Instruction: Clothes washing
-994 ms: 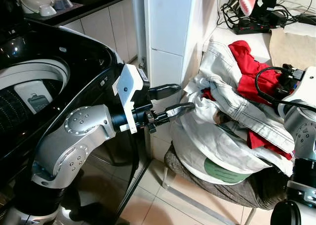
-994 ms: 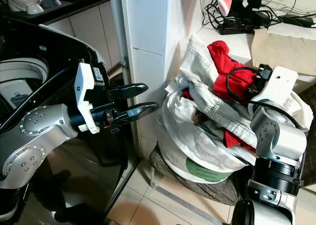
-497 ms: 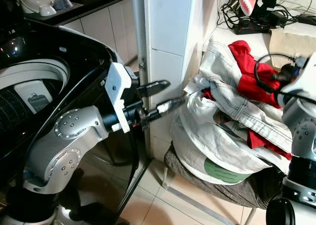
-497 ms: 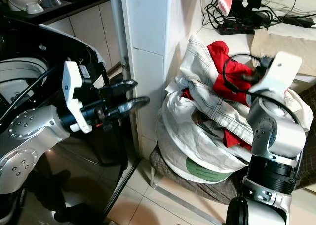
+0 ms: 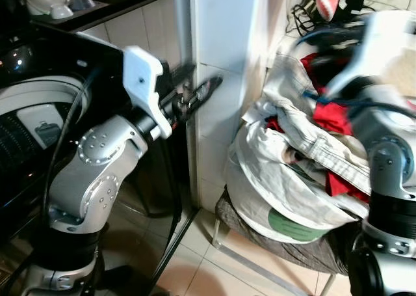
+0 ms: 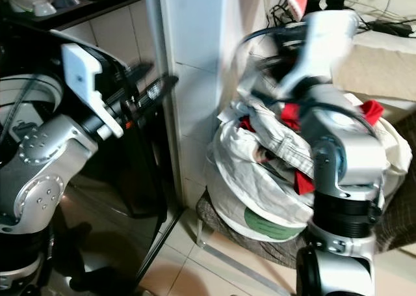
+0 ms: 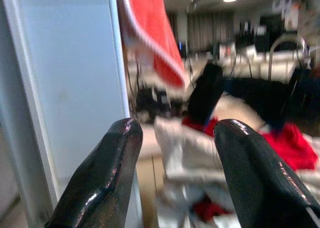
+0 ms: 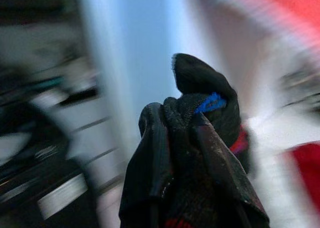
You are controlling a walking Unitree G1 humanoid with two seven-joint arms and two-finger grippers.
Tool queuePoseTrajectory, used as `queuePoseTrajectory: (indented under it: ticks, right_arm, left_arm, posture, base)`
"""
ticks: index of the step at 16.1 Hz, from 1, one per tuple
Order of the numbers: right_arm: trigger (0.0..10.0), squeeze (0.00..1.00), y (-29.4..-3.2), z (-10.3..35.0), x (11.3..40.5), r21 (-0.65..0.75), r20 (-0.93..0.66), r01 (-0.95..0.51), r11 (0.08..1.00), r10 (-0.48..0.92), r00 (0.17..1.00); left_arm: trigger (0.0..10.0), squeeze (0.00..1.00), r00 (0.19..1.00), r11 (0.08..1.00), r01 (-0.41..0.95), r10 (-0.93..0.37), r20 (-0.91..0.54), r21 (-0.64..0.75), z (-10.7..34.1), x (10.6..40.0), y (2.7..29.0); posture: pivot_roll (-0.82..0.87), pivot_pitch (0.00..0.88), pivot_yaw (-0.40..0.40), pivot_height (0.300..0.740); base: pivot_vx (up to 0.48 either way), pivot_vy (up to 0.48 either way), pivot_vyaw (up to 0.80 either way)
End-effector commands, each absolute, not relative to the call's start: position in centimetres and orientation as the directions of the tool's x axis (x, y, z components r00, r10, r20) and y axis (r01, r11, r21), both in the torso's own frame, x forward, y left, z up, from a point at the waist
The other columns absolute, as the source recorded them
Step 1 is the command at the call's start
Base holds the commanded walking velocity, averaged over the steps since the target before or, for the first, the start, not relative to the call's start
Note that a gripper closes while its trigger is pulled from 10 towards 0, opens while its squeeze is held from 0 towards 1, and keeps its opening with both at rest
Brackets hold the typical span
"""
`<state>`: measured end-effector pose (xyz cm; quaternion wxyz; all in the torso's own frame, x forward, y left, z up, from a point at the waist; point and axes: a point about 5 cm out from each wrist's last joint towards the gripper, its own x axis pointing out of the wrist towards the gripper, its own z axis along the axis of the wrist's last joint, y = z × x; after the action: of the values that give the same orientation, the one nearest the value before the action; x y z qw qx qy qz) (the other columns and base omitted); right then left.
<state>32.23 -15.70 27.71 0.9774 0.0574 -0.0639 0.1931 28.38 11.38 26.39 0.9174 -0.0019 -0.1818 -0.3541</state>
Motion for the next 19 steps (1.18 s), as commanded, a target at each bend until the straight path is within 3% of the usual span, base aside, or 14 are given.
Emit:
queuePoseTrajectory:
  ticks: [1, 4, 5, 9, 10, 13, 15, 16, 17, 19]
  right_arm:
    - [0.0, 0.00, -14.6, 28.2, 32.1, 0.117, 0.147, -0.491, 0.863, 0.474, 0.868]
    - [0.0, 0.00, -12.2, 28.7, 31.5, 0.212, 0.154, -0.696, 0.686, 0.680, 0.717]
    - [0.0, 0.00, -11.3, 29.4, 30.9, 0.251, 0.179, -0.784, 0.568, 0.768, 0.614]
    - [0.0, 0.00, -11.3, 29.3, 30.1, 0.290, 0.174, -0.861, 0.419, 0.861, 0.478]
    - [0.0, 0.00, -11.6, 29.2, 30.0, 0.312, 0.167, -0.863, 0.397, 0.872, 0.461]
    - [0.0, 0.00, -11.9, 29.2, 29.6, 0.373, 0.182, -0.866, 0.333, 0.889, 0.420]
    - [0.0, 0.00, -11.9, 29.1, 29.4, 0.387, 0.195, -0.870, 0.305, 0.895, 0.401]
    - [0.0, 0.00, -11.9, 29.2, 29.3, 0.391, 0.205, -0.873, 0.292, 0.897, 0.391]
    - [0.0, 0.00, -11.8, 29.3, 29.1, 0.393, 0.211, -0.877, 0.278, 0.901, 0.380]
    - [0.0, 0.00, -11.7, 29.2, 28.7, 0.399, 0.212, -0.882, 0.251, 0.910, 0.355]
  left_arm:
    - [10.0, 0.00, 0.668, 0.753, 0.636, -0.648, 0.366, 0.172, 26.9, 28.3, 11.4]
    - [10.0, 0.00, 0.658, 0.743, 0.631, -0.665, 0.352, 0.224, 26.5, 27.8, 11.3]
    - [10.0, 0.00, 0.646, 0.719, 0.631, -0.695, 0.317, 0.291, 25.9, 27.4, 11.3]
    - [10.0, 0.00, 0.656, 0.723, 0.576, -0.687, 0.312, 0.382, 25.7, 27.5, 11.7]
    - [10.0, 1.00, 0.659, 0.743, 0.549, -0.667, 0.348, 0.384, 26.2, 27.7, 11.8]
    - [10.0, 1.00, 0.614, 0.721, 0.568, -0.692, 0.379, 0.397, 26.5, 27.3, 10.9]
    - [10.0, 1.00, 0.586, 0.661, 0.594, -0.746, 0.316, 0.459, 25.4, 27.1, 10.1]
    - [10.0, 0.12, 0.582, 0.634, 0.601, -0.765, 0.277, 0.487, 24.8, 27.2, 9.9]
    - [10.0, 0.00, 0.584, 0.620, 0.603, -0.772, 0.251, 0.502, 24.3, 27.2, 9.9]
    - [10.0, 0.00, 0.580, 0.614, 0.603, -0.776, 0.249, 0.509, 24.1, 27.3, 9.8]
  posture:
    - [-0.04, 0.000, -0.028, 0.740]
    - [-0.04, 0.000, -0.037, 0.740]
    - [-0.03, 0.000, -0.046, 0.740]
    - [-0.04, 0.000, -0.062, 0.740]
    - [-0.03, 0.000, -0.072, 0.740]
    - [-0.04, 0.000, -0.071, 0.740]
    - [-0.04, 0.000, -0.065, 0.740]
    - [-0.04, 0.000, -0.063, 0.740]
    - [-0.04, 0.000, -0.062, 0.740]
    - [-0.05, 0.000, -0.061, 0.740]
  base:
    - [0.000, 0.000, 0.00]
    - [0.000, 0.000, 0.00]
    - [0.000, 0.000, 0.00]
    - [0.000, 0.000, 0.00]
    - [0.000, 0.000, 0.00]
    - [0.000, 0.000, 0.00]
    - [0.000, 0.000, 0.00]
    - [0.000, 0.000, 0.00]
    - [0.000, 0.000, 0.00]
    - [0.000, 0.000, 0.00]
